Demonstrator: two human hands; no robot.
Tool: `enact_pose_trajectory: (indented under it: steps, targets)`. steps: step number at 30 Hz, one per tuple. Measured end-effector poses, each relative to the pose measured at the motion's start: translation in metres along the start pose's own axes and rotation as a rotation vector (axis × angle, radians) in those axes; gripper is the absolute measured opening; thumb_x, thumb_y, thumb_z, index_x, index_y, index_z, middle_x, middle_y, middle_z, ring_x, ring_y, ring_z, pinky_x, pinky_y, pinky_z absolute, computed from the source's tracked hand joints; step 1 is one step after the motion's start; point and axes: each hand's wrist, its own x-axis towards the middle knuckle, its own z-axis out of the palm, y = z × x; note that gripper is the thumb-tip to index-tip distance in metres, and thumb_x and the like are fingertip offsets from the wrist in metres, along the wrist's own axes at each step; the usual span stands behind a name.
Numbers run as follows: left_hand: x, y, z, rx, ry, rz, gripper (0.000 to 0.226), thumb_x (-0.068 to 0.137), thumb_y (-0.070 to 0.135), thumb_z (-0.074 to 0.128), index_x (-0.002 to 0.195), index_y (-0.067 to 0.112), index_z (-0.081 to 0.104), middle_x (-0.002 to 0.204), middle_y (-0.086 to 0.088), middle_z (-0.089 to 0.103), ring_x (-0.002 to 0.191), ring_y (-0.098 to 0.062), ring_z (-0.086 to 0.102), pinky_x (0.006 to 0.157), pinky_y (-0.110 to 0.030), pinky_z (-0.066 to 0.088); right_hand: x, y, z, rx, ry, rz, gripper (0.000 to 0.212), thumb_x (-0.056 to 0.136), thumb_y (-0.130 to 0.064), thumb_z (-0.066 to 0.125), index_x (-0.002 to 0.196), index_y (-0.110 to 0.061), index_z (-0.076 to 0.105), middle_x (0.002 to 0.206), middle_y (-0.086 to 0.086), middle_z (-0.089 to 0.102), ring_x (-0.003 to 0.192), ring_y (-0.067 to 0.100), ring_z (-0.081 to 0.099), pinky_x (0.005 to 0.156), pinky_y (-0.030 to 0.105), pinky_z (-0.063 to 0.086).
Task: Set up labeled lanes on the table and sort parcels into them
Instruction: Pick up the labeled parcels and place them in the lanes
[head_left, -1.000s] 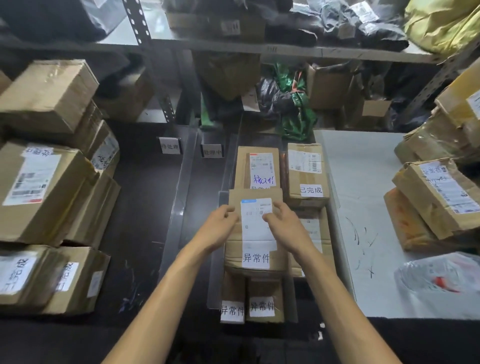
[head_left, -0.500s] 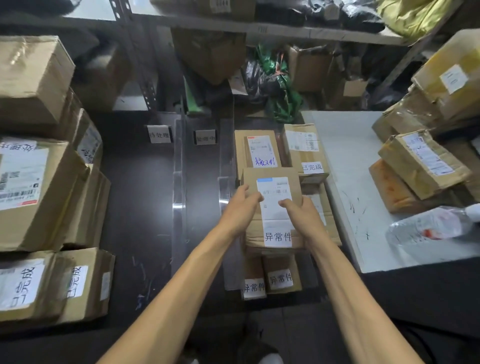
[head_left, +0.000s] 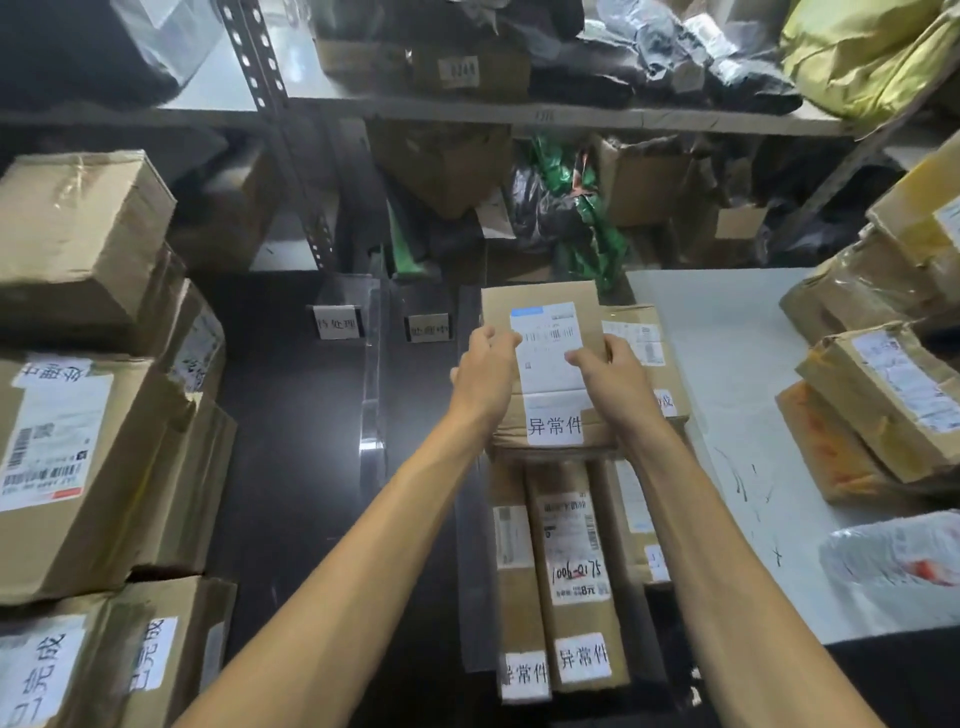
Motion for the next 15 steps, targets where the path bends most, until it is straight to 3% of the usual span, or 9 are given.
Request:
enact_pose_trajectory:
  steps: [3,6,9,12,15]
  targets:
    - [0.017,0.006,0.010,-0.005,0.006,-0.054,0.068,0.073,0.068,0.034,0.125,0.032,0.059,0.131,0.004,0.060,0.130,-0.030,0.046,0.109,-0.055,0.037,0.035,-0.003,0.001,-0.048,-0.042,0.034,0.041,0.102,-0.028,0.055,0.140,-0.011,0.050,0.132,-0.002,0.059,0.108,0.014,0.052,0.070,0.024,0.039]
    - [0.021,0.032,0.013,-0.050,-0.028,-0.079,0.048,0.078,0.063,0.031,0.099,0.033,0.061,0.130,-0.004,0.061,0.125,-0.037,0.051,0.109,-0.057,0.039,0.064,0.000,-0.001,-0.049,-0.069,0.071,0.038,0.099,-0.034,0.056,0.131,-0.014,0.053,0.132,-0.007,0.059,0.116,0.016,0.055,0.084,0.032,0.041]
    - [0.038,0.039,0.018,-0.100,-0.059,-0.086,0.039,0.077,0.062,0.033,0.078,0.030,0.055,0.130,-0.011,0.062,0.123,-0.041,0.057,0.108,-0.062,0.041,0.078,-0.001,-0.003,-0.029,-0.060,0.073,0.039,0.095,-0.037,0.056,0.129,-0.018,0.057,0.126,-0.003,0.064,0.115,0.020,0.059,0.086,0.037,0.047]
    - [0.058,0.032,0.025,-0.105,-0.062,-0.044,0.055,0.080,0.063,0.035,0.098,0.017,0.060,0.131,-0.015,0.062,0.123,-0.042,0.058,0.108,-0.065,0.042,0.088,-0.006,-0.005,0.004,-0.071,0.074,0.035,0.100,-0.032,0.055,0.132,-0.019,0.055,0.124,-0.005,0.064,0.107,0.012,0.061,0.073,0.030,0.047]
    - [0.071,0.025,0.023,-0.041,-0.089,-0.033,0.062,0.084,0.064,0.035,0.111,0.013,0.057,0.130,-0.016,0.061,0.123,-0.042,0.058,0.107,-0.064,0.042,0.090,-0.010,-0.003,0.005,-0.071,0.081,0.036,0.099,-0.032,0.056,0.134,-0.020,0.053,0.126,-0.005,0.064,0.109,0.014,0.062,0.078,0.033,0.051]
